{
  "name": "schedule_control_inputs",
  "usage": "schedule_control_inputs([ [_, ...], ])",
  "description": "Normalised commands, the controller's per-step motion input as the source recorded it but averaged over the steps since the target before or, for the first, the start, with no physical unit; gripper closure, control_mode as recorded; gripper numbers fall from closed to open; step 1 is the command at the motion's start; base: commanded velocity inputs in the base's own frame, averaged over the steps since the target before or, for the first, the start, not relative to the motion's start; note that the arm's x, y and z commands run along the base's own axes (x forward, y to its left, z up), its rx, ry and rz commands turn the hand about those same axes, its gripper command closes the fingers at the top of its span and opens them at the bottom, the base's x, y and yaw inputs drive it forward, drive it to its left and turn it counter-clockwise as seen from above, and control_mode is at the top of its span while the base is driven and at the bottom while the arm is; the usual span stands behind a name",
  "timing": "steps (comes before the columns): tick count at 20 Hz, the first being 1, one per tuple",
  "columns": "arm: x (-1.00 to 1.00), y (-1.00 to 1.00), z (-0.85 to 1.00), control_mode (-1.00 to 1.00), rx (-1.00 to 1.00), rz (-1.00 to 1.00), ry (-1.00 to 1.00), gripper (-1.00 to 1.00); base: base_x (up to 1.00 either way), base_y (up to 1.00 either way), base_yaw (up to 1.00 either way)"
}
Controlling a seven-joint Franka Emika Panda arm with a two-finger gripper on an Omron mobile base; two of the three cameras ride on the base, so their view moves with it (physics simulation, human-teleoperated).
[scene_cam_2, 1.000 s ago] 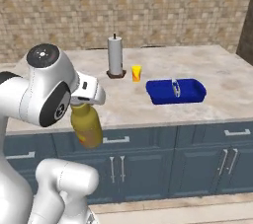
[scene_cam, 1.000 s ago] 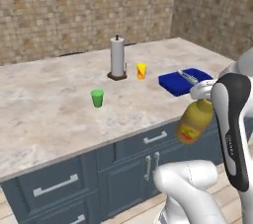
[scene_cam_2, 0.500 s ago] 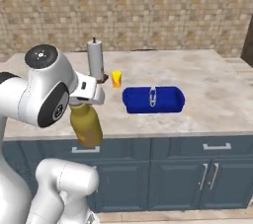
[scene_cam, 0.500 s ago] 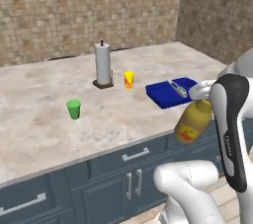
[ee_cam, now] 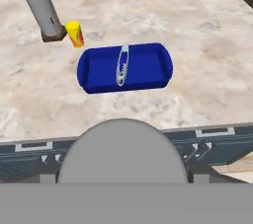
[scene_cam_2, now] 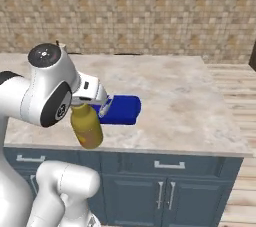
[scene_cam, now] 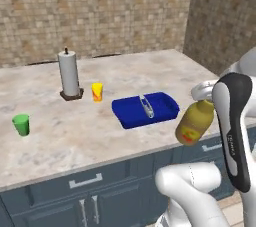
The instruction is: Place the drinks on the dining counter in a tight cluster.
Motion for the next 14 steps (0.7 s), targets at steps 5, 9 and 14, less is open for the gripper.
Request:
schedule_control_inputs([
  [5, 0.0, 0.0, 0.0, 1.0, 0.0, 0.0, 0.0, 1.0, 0.06, -0.93, 0.01],
  [9, 0.0, 0.0, 0.0, 1.0, 0.0, 0.0, 0.0, 1.0, 0.37, -0.71, -0.01],
  [14, 0.0, 0.0, 0.0, 1.0, 0.0, 0.0, 0.0, 1.0, 0.55, -0.19, -0.12],
])
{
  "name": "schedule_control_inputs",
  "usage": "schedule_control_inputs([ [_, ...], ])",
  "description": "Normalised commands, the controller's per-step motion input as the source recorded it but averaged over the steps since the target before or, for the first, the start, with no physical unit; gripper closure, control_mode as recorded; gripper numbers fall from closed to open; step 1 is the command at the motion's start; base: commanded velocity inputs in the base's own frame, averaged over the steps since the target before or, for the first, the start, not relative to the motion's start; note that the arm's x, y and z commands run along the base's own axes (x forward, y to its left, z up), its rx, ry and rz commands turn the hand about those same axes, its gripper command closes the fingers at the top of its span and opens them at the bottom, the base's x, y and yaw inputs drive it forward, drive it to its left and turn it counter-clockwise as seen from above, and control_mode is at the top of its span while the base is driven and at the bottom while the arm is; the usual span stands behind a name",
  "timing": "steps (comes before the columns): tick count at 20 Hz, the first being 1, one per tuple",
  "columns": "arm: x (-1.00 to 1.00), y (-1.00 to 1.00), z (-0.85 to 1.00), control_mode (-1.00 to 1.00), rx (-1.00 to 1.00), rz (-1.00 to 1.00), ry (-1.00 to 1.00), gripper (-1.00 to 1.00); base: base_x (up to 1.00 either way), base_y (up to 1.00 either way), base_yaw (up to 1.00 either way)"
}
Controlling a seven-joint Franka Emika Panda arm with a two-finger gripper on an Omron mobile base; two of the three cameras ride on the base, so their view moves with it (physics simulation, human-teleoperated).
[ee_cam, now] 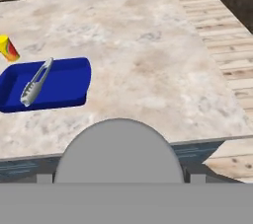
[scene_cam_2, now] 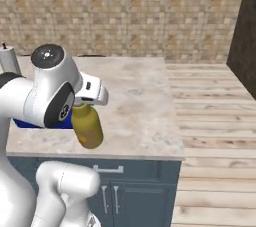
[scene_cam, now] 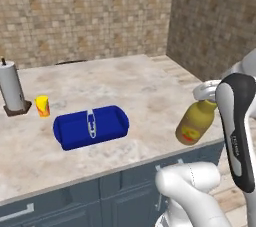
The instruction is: Place the drinks on the dining counter in a tight cluster.
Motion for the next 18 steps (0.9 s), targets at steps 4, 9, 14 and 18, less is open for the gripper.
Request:
schedule_control_inputs([
  [4, 0.0, 0.0, 0.0, 1.0, 0.0, 0.0, 0.0, 1.0, 0.9, 0.11, -0.03],
  [9, 0.0, 0.0, 0.0, 1.0, 0.0, 0.0, 0.0, 1.0, 0.81, -0.13, 0.0],
  [14, 0.0, 0.0, 0.0, 1.0, 0.0, 0.0, 0.0, 1.0, 0.52, -0.59, 0.0],
  [18, 0.0, 0.0, 0.0, 1.0, 0.0, 0.0, 0.0, 1.0, 0.38, -0.71, 0.0],
])
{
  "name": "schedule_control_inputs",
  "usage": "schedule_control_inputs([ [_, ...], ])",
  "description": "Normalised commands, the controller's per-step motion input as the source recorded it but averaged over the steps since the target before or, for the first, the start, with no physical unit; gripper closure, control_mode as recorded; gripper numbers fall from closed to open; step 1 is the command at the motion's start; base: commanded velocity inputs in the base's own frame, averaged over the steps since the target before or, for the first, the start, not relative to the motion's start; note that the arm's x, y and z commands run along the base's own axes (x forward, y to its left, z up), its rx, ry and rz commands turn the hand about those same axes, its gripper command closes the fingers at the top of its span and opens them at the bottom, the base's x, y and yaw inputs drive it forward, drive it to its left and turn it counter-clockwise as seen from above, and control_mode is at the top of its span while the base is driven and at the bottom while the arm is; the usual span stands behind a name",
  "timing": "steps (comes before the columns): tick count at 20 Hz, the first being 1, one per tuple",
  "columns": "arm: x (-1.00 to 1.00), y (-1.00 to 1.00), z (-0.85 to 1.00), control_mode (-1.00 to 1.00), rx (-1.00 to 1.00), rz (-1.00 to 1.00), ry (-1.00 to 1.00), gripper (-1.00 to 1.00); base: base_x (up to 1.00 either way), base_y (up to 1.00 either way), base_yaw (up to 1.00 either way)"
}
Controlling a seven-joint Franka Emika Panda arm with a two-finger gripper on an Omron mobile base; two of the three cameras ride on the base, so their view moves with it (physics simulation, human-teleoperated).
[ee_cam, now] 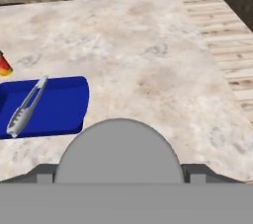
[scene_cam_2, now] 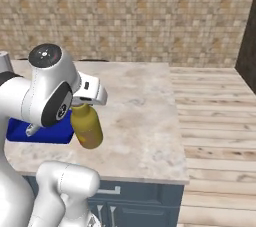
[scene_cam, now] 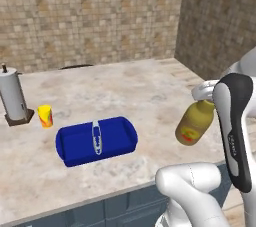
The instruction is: Place the drinks on the dining counter in a tight cluster.
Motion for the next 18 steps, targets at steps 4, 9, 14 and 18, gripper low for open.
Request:
schedule_control_inputs([
  [4, 0.0, 0.0, 0.0, 1.0, 0.0, 0.0, 0.0, 1.0, 0.07, -0.8, 0.0],
  [9, 0.0, 0.0, 0.0, 1.0, 0.0, 0.0, 0.0, 1.0, -0.46, -0.66, 0.03],
  [14, 0.0, 0.0, 0.0, 1.0, 0.0, 0.0, 0.0, 1.0, 0.21, -0.33, 0.01],
  [18, 0.0, 0.0, 0.0, 1.0, 0.0, 0.0, 0.0, 1.0, 0.72, -0.02, 0.01],
])
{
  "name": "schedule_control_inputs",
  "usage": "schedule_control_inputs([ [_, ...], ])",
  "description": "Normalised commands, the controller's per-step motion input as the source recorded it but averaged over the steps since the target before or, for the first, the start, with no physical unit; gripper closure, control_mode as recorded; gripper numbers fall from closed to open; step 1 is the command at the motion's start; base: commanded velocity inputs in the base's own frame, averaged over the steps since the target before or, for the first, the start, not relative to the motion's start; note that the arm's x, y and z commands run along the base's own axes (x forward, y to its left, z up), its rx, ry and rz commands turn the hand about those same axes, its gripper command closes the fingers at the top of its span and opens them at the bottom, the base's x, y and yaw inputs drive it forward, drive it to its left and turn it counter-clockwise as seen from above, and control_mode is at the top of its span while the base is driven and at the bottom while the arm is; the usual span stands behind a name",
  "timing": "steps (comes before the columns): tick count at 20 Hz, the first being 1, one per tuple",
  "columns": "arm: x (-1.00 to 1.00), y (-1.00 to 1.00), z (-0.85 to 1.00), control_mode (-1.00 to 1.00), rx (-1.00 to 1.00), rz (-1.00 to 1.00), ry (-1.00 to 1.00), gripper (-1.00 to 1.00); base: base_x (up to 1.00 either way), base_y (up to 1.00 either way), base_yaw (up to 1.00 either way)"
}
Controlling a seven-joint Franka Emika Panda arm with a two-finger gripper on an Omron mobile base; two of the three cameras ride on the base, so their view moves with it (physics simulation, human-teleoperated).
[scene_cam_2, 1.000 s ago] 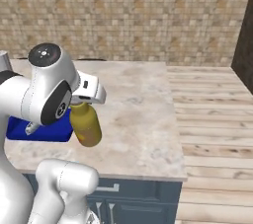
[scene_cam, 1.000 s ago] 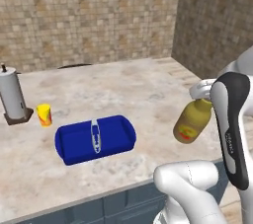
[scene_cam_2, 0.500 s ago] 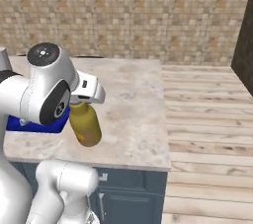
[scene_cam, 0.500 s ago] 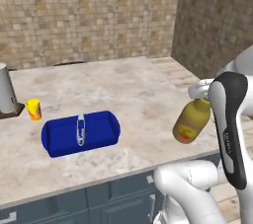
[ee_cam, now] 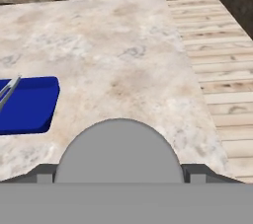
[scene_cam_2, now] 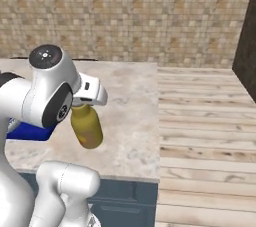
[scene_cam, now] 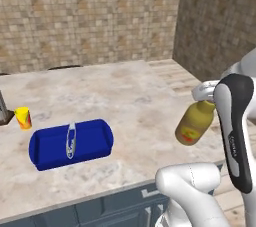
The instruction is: Place the drinks on the dining counter in a tight cluster.
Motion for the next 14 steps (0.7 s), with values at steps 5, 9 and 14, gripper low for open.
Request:
schedule_control_inputs([
  [5, 0.0, 0.0, 0.0, 1.0, 0.0, 0.0, 0.0, 1.0, 0.5, -0.09, 0.04],
  [9, 0.0, 0.0, 0.0, 1.0, 0.0, 0.0, 0.0, 1.0, 0.0, 0.0, 0.0],
  [14, 0.0, 0.0, 0.0, 1.0, 0.0, 0.0, 0.0, 1.0, 0.1, 0.0, 0.0],
])
